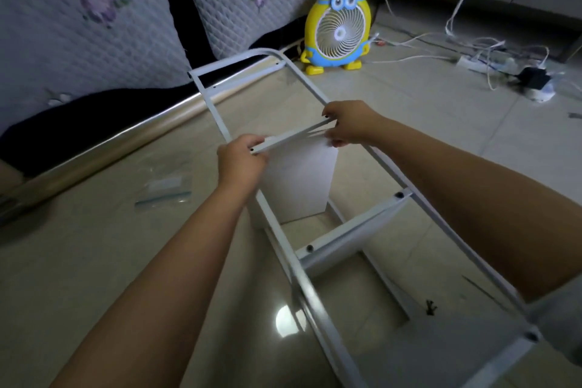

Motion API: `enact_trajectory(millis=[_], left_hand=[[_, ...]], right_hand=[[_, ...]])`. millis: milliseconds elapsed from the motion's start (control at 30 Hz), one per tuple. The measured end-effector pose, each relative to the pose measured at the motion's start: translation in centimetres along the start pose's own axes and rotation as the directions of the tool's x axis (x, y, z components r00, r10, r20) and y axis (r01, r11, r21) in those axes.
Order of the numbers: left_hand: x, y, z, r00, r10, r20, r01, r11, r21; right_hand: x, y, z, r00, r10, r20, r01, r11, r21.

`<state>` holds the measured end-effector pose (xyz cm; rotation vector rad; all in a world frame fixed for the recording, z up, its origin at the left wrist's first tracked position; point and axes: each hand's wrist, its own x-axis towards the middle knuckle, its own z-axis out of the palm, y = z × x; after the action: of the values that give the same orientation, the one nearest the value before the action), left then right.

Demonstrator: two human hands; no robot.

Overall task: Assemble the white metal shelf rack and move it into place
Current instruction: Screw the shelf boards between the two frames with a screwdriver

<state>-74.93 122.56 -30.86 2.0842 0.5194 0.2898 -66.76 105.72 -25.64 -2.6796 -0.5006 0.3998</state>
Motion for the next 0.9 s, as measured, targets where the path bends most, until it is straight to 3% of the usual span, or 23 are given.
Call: enact_trajectory(millis=[267,500,600,700,900], left_hand=[[1.7,0.1,-1.0,0.977,0.130,0.168,-0.157,0.974,0.162],[1.5,3.9,1.8,0.946,0.174,0.273,-0.262,0.907,0.329],[1.9,4.4,2.4,0.938,0.174,0.300,-0.270,0.909,0.318],[2.1,4.7,3.4,0.921,0.198,0.334,-0.306,0.900,0.309],[1.5,5.6,4.2,0.894,0.212,0.395,-0.356,0.870,0.340]], right_hand=[[-3.1,0.5,0.0,0.982,0.114,-0.150,-0.113,0.993,0.017],[-5.1,4.6,0.6,0.940,0.321,-0.120,-0.267,0.905,0.331],[-5.6,5.5,0.7,0.925,0.371,-0.082,-0.275,0.801,0.531],[-6.6,6.3,0.1,0.918,0.397,0.009,-0.264,0.593,0.761],[-7.5,10.4,-0.7,0.944,0.301,0.133,-0.235,0.333,0.913]])
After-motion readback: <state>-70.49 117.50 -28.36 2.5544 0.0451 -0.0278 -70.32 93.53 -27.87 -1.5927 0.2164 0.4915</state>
